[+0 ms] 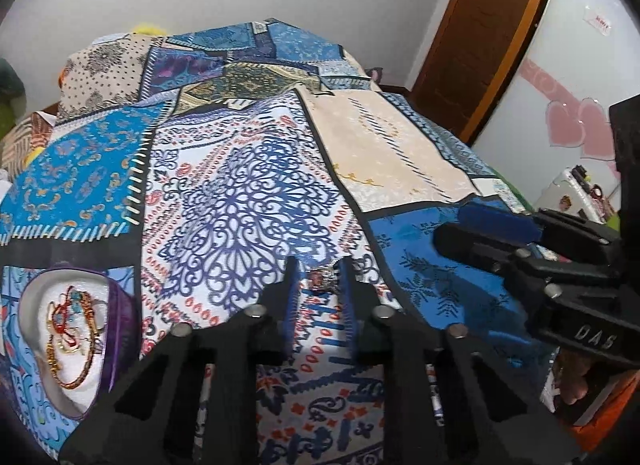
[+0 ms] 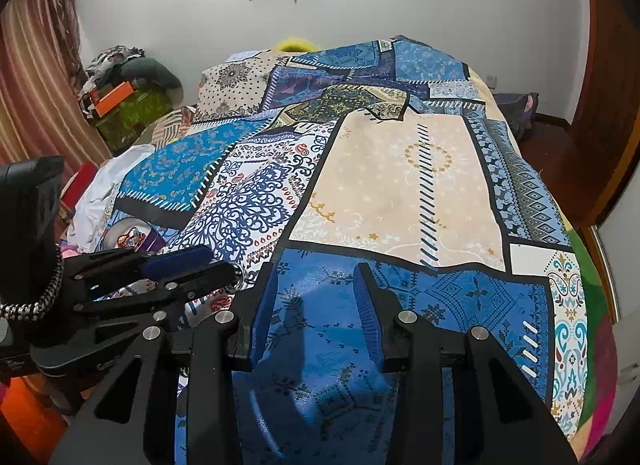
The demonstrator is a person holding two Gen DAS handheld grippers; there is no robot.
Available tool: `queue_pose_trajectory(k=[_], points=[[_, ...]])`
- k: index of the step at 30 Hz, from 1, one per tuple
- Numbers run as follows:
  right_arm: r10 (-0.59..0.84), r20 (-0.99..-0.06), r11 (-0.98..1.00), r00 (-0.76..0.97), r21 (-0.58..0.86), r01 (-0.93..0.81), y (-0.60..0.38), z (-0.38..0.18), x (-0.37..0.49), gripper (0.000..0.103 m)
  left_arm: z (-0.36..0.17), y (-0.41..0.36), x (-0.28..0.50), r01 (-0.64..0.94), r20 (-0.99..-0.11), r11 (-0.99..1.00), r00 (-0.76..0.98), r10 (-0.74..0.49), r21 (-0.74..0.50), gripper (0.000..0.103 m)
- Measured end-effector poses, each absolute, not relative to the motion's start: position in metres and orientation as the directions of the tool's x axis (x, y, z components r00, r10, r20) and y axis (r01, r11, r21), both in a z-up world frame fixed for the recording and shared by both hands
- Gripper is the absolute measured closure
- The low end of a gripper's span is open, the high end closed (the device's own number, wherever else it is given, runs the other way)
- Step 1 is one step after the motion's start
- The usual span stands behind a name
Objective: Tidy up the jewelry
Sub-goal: 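Grasp the last silver ring with the left gripper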
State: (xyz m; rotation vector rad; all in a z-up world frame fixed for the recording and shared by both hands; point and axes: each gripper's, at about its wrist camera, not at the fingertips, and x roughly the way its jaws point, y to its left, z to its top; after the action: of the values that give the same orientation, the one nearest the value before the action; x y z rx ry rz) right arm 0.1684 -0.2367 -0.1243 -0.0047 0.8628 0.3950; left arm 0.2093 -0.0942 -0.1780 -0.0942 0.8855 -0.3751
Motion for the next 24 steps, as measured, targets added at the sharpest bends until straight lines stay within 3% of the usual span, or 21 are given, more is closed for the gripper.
queue_pose_trajectory(k=[16,17,19,24], points=[[0.359,-0.77,0.873,0.528,0.076,-0.482,-0.182,-0.137,0.169,0.068,-0.153,-0.056,0.189,0.204,-0.692,0.963,0.671,-0.268,-0.175,0.09],[0.351,-0.774,0.871,0.527,0.063,-0.487,-0.178,-0.14,0.169,0.069,-0.154,-0.053,0.188,0.199,-0.691,0.964,0.672,-0.266,-0.177,0.09],[0.343,-0.791,0.86,0.507,0.047,-0.508,-0.172,-0.147,0.171,0.082,-0.155,-0.049,0.187,0.191,-0.692,0.965,0.673,-0.262,-0.179,0.09],[0.343,-0.795,0.853,0.5,0.041,-0.52,-0.169,-0.149,0.17,0.094,-0.156,-0.044,0.183,0.18,-0.69,0.966,0.677,-0.257,-0.184,0.09]])
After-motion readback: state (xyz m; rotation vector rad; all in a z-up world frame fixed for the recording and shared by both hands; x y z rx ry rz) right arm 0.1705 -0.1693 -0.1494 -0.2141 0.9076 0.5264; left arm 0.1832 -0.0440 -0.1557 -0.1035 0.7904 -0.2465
